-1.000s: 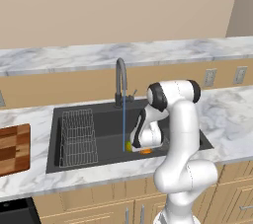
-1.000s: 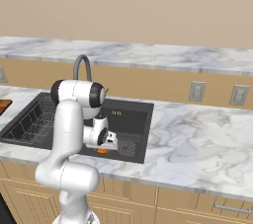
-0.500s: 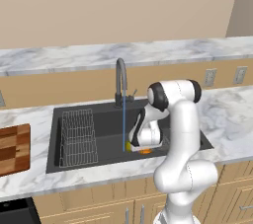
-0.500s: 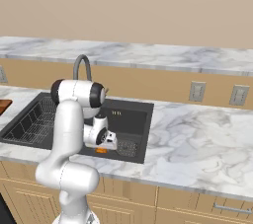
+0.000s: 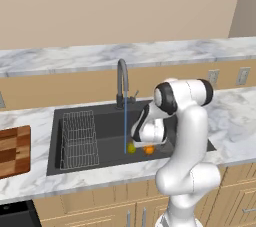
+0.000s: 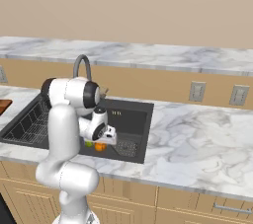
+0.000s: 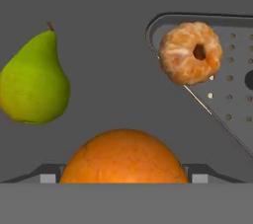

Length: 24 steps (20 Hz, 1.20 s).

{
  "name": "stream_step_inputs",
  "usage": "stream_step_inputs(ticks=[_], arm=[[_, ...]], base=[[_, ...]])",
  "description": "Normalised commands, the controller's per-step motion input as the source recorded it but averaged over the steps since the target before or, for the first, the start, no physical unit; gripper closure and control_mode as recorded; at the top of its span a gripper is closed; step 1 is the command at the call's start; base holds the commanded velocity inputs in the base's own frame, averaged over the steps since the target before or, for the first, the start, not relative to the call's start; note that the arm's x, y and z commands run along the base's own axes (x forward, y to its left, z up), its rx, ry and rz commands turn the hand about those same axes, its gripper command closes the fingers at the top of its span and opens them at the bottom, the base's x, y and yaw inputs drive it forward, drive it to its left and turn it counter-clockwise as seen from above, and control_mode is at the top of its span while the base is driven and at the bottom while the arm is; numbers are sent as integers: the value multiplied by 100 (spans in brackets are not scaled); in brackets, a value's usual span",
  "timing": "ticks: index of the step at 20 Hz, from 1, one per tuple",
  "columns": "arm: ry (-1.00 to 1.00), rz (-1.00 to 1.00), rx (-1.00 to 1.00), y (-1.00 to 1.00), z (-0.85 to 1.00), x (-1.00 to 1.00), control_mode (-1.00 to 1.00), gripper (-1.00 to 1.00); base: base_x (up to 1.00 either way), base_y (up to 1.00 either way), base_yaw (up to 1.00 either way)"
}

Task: Pick the orange, pear, tangerine from the sink and place them on the cutting board to airdry. Then turn off the sink faucet.

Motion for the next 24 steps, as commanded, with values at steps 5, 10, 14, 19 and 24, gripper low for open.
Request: stream_step_inputs(ticks=[5, 10, 14, 19, 24], arm=[[0, 0, 1, -16, 62, -12, -100, 100], [0, 0, 2, -23, 66, -1, -100, 100], [0, 1, 3, -28, 70, 0, -100, 100], [3, 2, 5, -22, 74, 0, -100, 100], [4, 3, 6, -16, 77, -1, -100, 100]], base=[[0, 0, 0], [0, 0, 0], [0, 0, 0], [0, 0, 0], [0, 0, 0]])
